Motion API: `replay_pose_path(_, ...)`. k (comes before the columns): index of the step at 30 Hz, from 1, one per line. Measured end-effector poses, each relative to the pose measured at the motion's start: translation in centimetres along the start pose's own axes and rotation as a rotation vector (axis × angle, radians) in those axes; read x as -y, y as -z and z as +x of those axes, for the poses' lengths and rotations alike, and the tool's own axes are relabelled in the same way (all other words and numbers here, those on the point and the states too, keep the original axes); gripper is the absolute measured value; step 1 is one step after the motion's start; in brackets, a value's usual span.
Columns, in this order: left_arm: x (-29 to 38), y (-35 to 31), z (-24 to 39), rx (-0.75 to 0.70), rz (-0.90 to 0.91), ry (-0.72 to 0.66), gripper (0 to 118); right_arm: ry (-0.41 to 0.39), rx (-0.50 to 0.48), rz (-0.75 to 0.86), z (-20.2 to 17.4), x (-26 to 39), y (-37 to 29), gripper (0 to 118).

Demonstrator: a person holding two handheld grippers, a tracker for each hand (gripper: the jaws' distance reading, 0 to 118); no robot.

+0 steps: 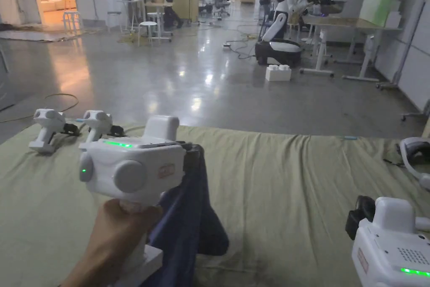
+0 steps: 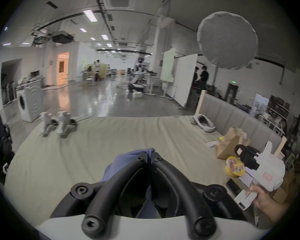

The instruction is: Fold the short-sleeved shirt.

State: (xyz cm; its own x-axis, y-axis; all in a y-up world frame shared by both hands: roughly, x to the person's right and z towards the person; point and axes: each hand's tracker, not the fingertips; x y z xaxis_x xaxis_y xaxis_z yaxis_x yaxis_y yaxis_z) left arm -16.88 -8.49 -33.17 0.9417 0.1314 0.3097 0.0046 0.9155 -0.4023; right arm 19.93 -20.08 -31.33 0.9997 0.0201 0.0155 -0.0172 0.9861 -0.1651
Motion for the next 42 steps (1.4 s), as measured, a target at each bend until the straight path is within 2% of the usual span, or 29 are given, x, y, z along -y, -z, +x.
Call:
replay_pose_path(8, 3.3, 9.7, 10.9, 0.226, -0.147, 0.005, 5, 0.031, 0.108, -0.034, 4.9, 1.5, -1.2, 8)
replay_pose_path(12, 7.6, 12.7, 14.1, 0.282, -0.250, 0.007, 5, 0.038, 0.137, -0.063, 6.6, 2.7, -1.4, 8)
replay_pose_path(17, 12.2, 14.4, 14.9, 0.289, -0.326, -0.006, 6, 0.045, 0.152, -0.089, 7.3, 3.5, -1.8, 8)
replay_pose_path(19, 13.8, 15.0, 15.6, 0.281, -0.345, -0.034, 12, 0.043, 0.147, -0.097, 7.3, 3.6, -1.9, 8)
replay_pose_path(20, 13.9, 14.9, 15.2, 0.280, -0.341, -0.046, 16, 0.038, 0.142, -0.099, 7.2, 3.6, -2.0, 8)
replay_pose_path(21, 14.0, 14.8, 14.6, 0.273, -0.335, -0.058, 38, 0.028, 0.133, -0.098, 6.9, 3.5, -2.1, 8)
replay_pose_path(22, 13.7, 13.8, 14.5, 0.250, -0.323, -0.071, 67, 0.015, 0.127, -0.095, 6.7, 3.4, -2.2, 8)
replay_pose_path(23, 13.5, 13.5, 14.0, 0.227, -0.306, -0.087, 76, 0.003, 0.121, -0.091, 6.4, 3.2, -2.2, 8)
replay_pose_path(25, 12.8, 12.2, 12.4, 0.208, -0.231, -0.094, 76, -0.020, 0.104, -0.076, 5.6, 2.7, -2.5, 8)
replay_pose_path(34, 10.6, 4.6, 5.1, -0.055, 0.027, -0.042, 75, -0.093, 0.002, -0.005, 1.0, 0.1, -2.9, 8)
replay_pose_path(39, 11.6, 1.0, 1.3, -0.231, 0.120, -0.064, 64, -0.106, -0.034, 0.031, -1.7, 0.2, -3.1, 8)
replay_pose_path(40, 11.9, 0.5, 0.6, -0.258, 0.123, -0.068, 53, -0.103, -0.038, 0.036, -2.2, 0.2, -3.1, 8)
replay_pose_path(41, 12.2, 0.3, 0.0, -0.287, 0.121, -0.067, 29, -0.099, -0.045, 0.043, -2.7, 0.2, -3.2, 8)
replay_pose_path(42, 12.5, 0.0, -0.7, -0.346, 0.120, -0.065, 12, -0.093, -0.053, 0.048, -3.1, 0.2, -3.3, 8)
